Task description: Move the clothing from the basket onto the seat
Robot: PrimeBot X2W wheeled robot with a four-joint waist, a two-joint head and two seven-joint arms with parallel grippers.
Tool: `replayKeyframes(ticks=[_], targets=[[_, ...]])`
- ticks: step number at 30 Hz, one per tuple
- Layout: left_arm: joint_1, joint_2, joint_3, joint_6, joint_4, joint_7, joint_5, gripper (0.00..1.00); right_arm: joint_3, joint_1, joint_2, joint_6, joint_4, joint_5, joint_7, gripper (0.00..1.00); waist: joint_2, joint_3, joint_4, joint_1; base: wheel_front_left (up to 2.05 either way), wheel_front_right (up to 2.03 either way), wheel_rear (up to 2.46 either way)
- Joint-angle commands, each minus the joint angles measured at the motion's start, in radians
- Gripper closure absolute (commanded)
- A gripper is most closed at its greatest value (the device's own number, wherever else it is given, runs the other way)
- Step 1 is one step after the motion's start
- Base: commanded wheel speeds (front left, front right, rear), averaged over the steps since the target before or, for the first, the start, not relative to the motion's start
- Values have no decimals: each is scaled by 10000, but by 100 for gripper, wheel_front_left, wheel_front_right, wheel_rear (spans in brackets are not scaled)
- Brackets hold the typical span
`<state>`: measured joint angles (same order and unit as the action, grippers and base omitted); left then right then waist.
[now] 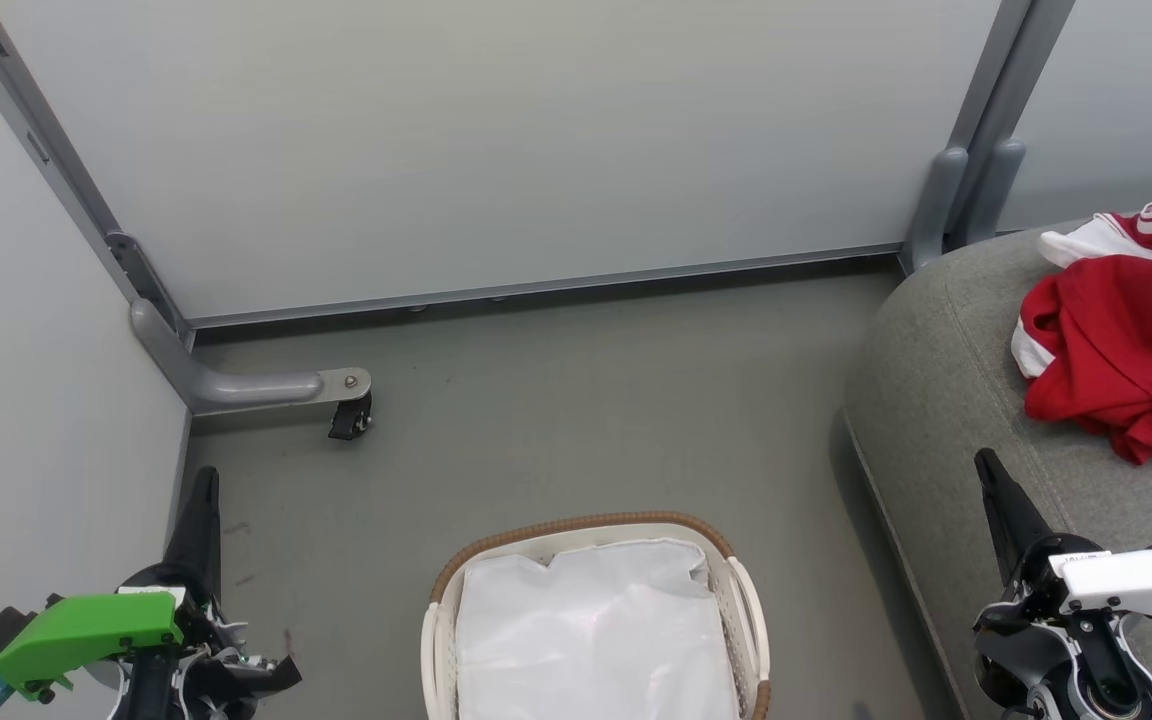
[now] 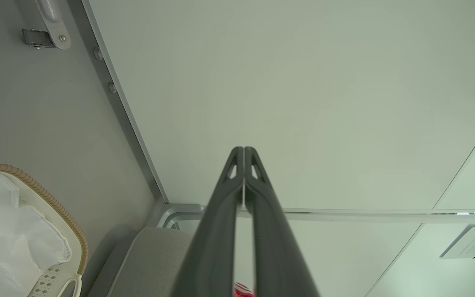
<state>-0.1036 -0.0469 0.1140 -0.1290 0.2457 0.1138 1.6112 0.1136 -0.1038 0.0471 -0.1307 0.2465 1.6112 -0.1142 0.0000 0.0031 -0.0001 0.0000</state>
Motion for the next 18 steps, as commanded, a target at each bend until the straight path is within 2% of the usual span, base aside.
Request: replayKeyframes(ticks=[1, 18], targets=[[-107, -62, 23, -41, -22, 39, 34, 100, 21, -87, 59, 0, -44, 34, -32, 100, 0, 0, 1, 0, 0, 0, 0], [-107, -62, 22, -41, -21, 39, 33, 100, 21, -86, 59, 0, -43, 35, -32, 100, 0, 0, 1, 0, 0, 0, 0]])
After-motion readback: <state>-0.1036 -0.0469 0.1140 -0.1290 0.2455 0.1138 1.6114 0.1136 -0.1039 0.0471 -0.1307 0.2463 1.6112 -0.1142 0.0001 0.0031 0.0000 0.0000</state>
